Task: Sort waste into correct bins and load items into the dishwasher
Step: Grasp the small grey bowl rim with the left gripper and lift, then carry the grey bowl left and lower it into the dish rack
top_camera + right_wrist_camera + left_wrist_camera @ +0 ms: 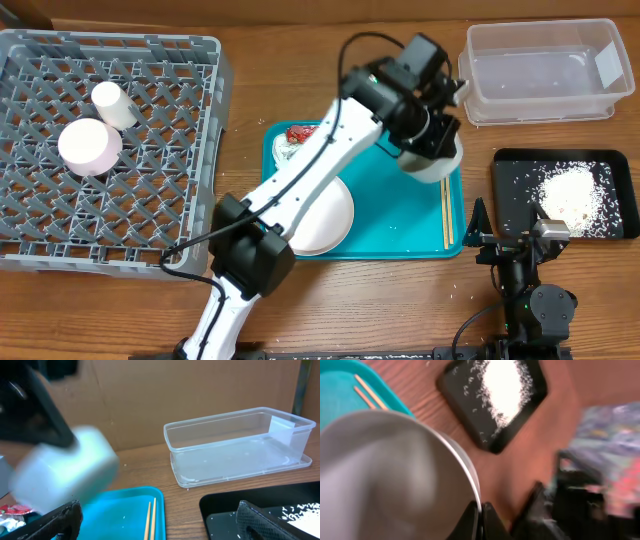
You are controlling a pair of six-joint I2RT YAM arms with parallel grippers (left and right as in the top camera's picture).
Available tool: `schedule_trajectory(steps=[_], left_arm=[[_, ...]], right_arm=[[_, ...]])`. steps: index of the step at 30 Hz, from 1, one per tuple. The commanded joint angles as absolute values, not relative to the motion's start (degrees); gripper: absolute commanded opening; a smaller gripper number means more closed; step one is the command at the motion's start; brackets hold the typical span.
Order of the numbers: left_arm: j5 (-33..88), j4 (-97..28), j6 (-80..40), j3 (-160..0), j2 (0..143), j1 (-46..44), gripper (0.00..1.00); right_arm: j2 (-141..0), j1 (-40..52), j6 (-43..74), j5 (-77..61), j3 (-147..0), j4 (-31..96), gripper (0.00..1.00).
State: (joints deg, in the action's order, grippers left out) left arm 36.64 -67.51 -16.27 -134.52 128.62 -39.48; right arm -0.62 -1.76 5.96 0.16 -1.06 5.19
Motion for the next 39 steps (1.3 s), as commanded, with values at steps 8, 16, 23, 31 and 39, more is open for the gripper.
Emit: schedule_trajectory(steps=[8, 16, 23, 31, 39], left_arm=[[40.32, -93.97, -14.72, -157.91, 129.21, -18.04, 0.04], [52.58, -96.84, -10.48, -159.48, 125.51, 3.42, 0.04], [51.68, -96.82, -6.46, -154.52, 116.86, 18.09, 0.04], [40.66, -96.82, -3.7, -131.87, 104.22, 32.75, 0.04], [66.08, -89.34, 5.63, -112.33, 105.82, 46.78, 0.04]], right_arm=[[-0.19, -1.56, 5.54, -0.05, -0.45, 4.84, 1.0], [-0.19, -1.56, 5.54, -0.05, -0.45, 4.84, 1.0], [-0.19, -1.56, 5.54, -0.05, -0.45, 4.84, 1.0], [-0.19, -1.56, 5.54, -0.05, -0.45, 4.84, 1.0], [-0.19, -1.56, 5.54, -0.05, -0.45, 4.84, 1.0]])
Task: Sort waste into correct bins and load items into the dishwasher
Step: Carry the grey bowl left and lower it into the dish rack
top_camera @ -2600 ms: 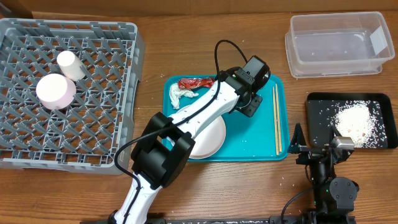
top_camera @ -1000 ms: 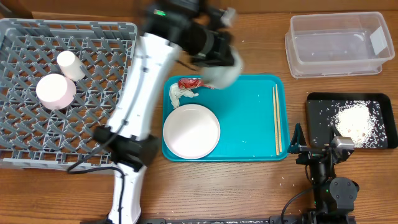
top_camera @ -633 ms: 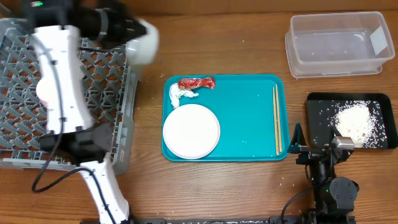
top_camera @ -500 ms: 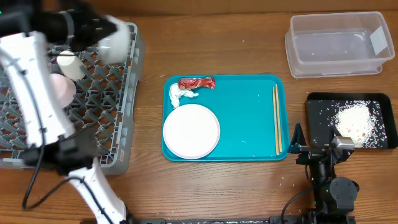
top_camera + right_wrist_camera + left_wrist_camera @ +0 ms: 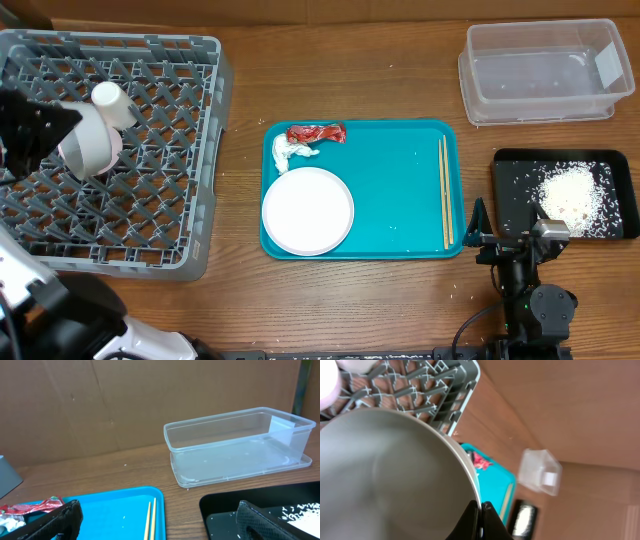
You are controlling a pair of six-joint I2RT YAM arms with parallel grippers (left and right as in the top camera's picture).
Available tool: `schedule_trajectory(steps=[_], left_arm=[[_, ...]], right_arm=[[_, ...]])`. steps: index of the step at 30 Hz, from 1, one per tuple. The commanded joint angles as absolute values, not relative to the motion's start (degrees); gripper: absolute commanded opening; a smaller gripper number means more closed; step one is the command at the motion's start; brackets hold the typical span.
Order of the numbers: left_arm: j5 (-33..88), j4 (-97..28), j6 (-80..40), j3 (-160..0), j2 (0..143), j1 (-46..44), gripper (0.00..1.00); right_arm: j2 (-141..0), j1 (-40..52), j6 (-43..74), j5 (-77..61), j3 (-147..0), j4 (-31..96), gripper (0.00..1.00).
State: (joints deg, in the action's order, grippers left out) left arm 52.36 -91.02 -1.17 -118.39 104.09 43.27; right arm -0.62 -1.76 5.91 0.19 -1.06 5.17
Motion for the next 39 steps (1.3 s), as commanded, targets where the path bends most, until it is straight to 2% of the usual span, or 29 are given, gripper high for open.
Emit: schedule_trajectory(steps=[1, 6, 11, 19, 29, 39], left_arm=[[68.93, -87.7, 6.48, -109.89, 106.39, 48.18, 0.04], [80.34, -78.76, 6.66, -100.36, 110.37, 53.93, 0.04], [87.39, -77.73, 7.81, -96.07, 117.1, 56.38, 0.04], [86.7, -79.22, 9.91, -93.97, 124.9, 59.37, 0.04], [87.15, -84.33, 11.31, -93.97, 124.99, 67.59, 0.04], [85.08, -84.12, 13.1, -93.97, 124.99, 69.12, 0.04]], right_arm=[[-0.19, -1.56, 5.54, -0.05, -0.45, 4.84, 1.0], [-0.19, -1.56, 5.54, -0.05, -0.45, 4.84, 1.0], [-0.19, -1.56, 5.54, -0.05, -0.45, 4.84, 1.0], [-0.19, -1.56, 5.54, -0.05, -0.45, 4.84, 1.0], [-0.19, -1.56, 5.54, -0.05, -0.45, 4.84, 1.0], [-0.19, -1.56, 5.54, -0.05, -0.45, 4.84, 1.0]])
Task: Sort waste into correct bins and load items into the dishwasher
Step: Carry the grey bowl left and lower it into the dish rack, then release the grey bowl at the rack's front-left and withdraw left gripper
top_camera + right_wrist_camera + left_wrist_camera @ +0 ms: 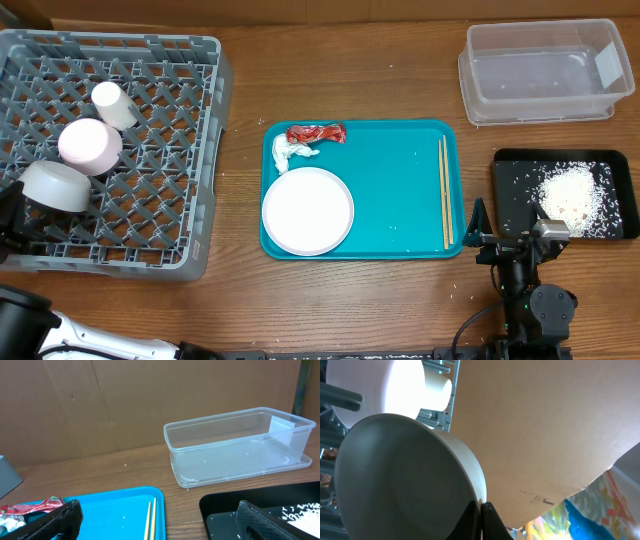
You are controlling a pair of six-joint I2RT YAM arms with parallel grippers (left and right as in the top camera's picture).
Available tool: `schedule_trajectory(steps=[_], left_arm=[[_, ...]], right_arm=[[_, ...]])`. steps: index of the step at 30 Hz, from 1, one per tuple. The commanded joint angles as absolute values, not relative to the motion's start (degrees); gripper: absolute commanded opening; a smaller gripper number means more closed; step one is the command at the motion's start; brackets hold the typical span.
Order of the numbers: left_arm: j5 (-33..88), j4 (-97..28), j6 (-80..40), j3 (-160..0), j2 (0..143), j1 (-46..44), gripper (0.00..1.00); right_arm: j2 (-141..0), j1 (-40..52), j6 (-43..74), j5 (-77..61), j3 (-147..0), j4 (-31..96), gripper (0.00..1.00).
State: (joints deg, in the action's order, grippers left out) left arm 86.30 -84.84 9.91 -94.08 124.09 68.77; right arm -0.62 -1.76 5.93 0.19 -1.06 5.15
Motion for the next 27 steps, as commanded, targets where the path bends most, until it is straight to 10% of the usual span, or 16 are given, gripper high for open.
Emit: schedule_trajectory(steps=[1, 13, 20, 27], left_arm=[[84.49, -83.68, 13.08, -93.97, 124.99, 69.1, 0.04], [76.38, -77.43, 7.66, -93.97, 124.99, 69.1, 0.23], [70.81, -77.73, 6.39, -94.02, 124.99, 69.1, 0.99], [70.43, -84.82, 3.95, -97.51, 124.92, 69.95, 0.91]], right_arm=[[-0.19, -1.56, 5.54, -0.05, -0.45, 4.84, 1.0], [-0.19, -1.56, 5.54, -0.05, -0.45, 4.84, 1.0], [-0.19, -1.56, 5.54, -0.05, -0.45, 4.84, 1.0], [-0.19, -1.56, 5.54, -0.05, -0.45, 4.84, 1.0]])
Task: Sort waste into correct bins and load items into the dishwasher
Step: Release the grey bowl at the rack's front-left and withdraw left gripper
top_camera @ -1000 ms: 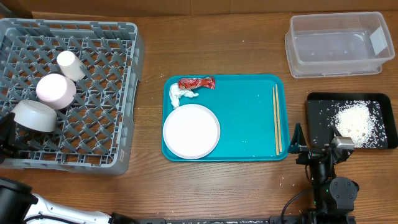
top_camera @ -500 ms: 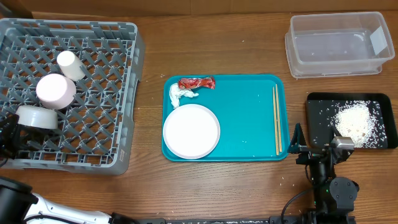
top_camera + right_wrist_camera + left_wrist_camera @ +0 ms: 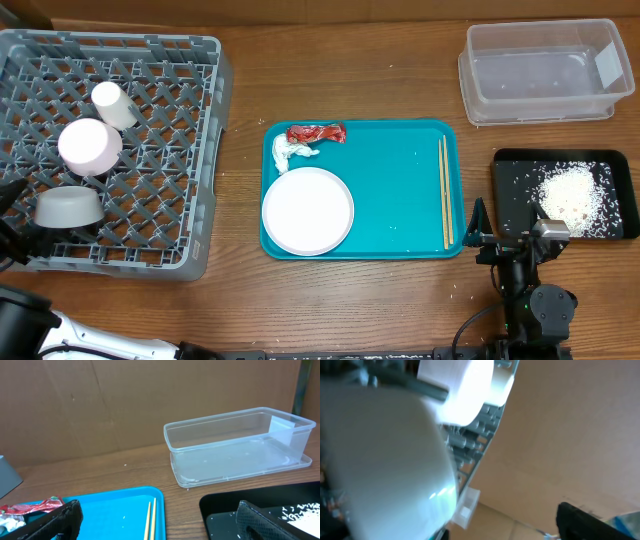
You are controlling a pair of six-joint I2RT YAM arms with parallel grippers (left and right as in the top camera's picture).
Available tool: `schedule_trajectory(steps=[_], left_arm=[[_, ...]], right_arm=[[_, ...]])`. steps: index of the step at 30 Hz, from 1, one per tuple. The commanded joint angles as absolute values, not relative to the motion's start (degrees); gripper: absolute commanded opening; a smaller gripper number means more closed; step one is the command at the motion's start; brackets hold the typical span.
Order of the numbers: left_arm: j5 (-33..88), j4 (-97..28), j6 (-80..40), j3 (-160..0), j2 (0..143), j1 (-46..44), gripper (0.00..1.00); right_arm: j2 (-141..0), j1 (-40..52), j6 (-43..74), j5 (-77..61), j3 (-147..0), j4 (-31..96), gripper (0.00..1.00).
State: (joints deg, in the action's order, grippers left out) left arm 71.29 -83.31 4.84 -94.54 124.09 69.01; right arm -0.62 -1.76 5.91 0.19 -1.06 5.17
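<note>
A grey bowl [image 3: 68, 207] sits mouth down in the front left of the grey dish rack [image 3: 190, 160]; in the left wrist view it is a blurred pale mass [image 3: 380, 460]. My left gripper [image 3: 505, 527] is open right beside it, holding nothing; overhead shows only a dark bit of it [image 3: 8, 238] at the frame's left edge. A pink bowl [image 3: 88, 145] and a white cup [image 3: 105, 103] stand behind the grey bowl. My right gripper [image 3: 160, 525] is open and empty near the table's front, between the teal tray [image 3: 400, 215] and the black tray [image 3: 515, 170].
The teal tray carries a white plate [image 3: 308, 210], a red wrapper [image 3: 315, 133], a crumpled tissue [image 3: 290, 152] and chopsticks [image 3: 443, 190]. Rice [image 3: 572, 195] lies in the black tray. A clear plastic bin [image 3: 545, 70] stands at the back right.
My left gripper, then shut on the grey bowl's rim, has opened. The bowl, then tilted at the rack's left side, now rests mouth down slightly nearer the front. The right arm has not moved.
My left gripper first held the grey bowl over the teal tray's right side, near the black tray. It was then over the rack's left part with the bowl, then low at the rack's front left. Now the bowl lies in the rack, let go.
</note>
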Motion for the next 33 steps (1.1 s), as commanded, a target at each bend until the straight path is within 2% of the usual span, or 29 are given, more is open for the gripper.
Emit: schedule_trajectory(steps=[1, 3, 4, 7, 12, 15, 16, 17, 18, 19, 25, 29, 33], left_arm=[[70.0, -86.56, 4.1, -98.74, 124.92, 70.17, 0.86], [68.42, -90.28, 4.08, -101.58, 124.92, 70.7, 0.74], [67.42, -92.66, 4.05, -103.63, 124.92, 71.18, 0.72], [62.0, -96.9, 2.26, -108.47, 124.9, 72.44, 0.73], [40.95, -96.82, -5.15, -111.68, 122.8, 74.76, 0.84], [35.81, -96.88, -6.39, -113.16, 122.67, 76.34, 0.78], [36.32, -96.88, -6.09, -113.45, 122.65, 76.69, 0.71], [38.22, -96.86, -5.21, -113.54, 122.45, 76.97, 0.49], [39.99, -96.88, -4.6, -113.54, 122.39, 77.01, 0.18], [42.48, -96.86, -4.01, -113.54, 122.21, 77.01, 0.04], [54.11, -96.88, -1.65, -113.54, 120.53, 73.93, 0.04], [53.25, -96.66, -1.17, -113.54, 118.96, 68.49, 0.04], [47.35, -95.64, -0.6, -113.54, 118.72, 60.31, 0.04]], right_arm=[[-0.19, -1.56, 5.54, -0.05, -0.45, 4.84, 1.0], [-0.19, -1.56, 5.54, -0.05, -0.45, 4.84, 1.0], [-0.19, -1.56, 5.54, -0.05, -0.45, 4.84, 1.0], [-0.19, -1.56, 5.54, -0.05, -0.45, 4.84, 1.0], [-0.19, -1.56, 5.54, -0.05, -0.45, 4.84, 1.0], [-0.19, -1.56, 5.54, -0.05, -0.45, 4.86, 1.0], [-0.19, -1.56, 5.54, -0.05, -0.45, 4.84, 1.0], [-0.19, -1.56, 5.54, -0.05, -0.45, 4.84, 1.0], [-0.19, -1.56, 5.54, -0.05, -0.45, 4.84, 1.0], [-0.19, -1.56, 5.54, -0.05, -0.45, 4.84, 1.0], [-0.19, -1.56, 5.54, -0.05, -0.45, 4.84, 1.0], [-0.19, -1.56, 5.54, -0.05, -0.45, 4.84, 1.0], [-0.19, -1.56, 5.54, -0.05, -0.45, 4.84, 1.0]])
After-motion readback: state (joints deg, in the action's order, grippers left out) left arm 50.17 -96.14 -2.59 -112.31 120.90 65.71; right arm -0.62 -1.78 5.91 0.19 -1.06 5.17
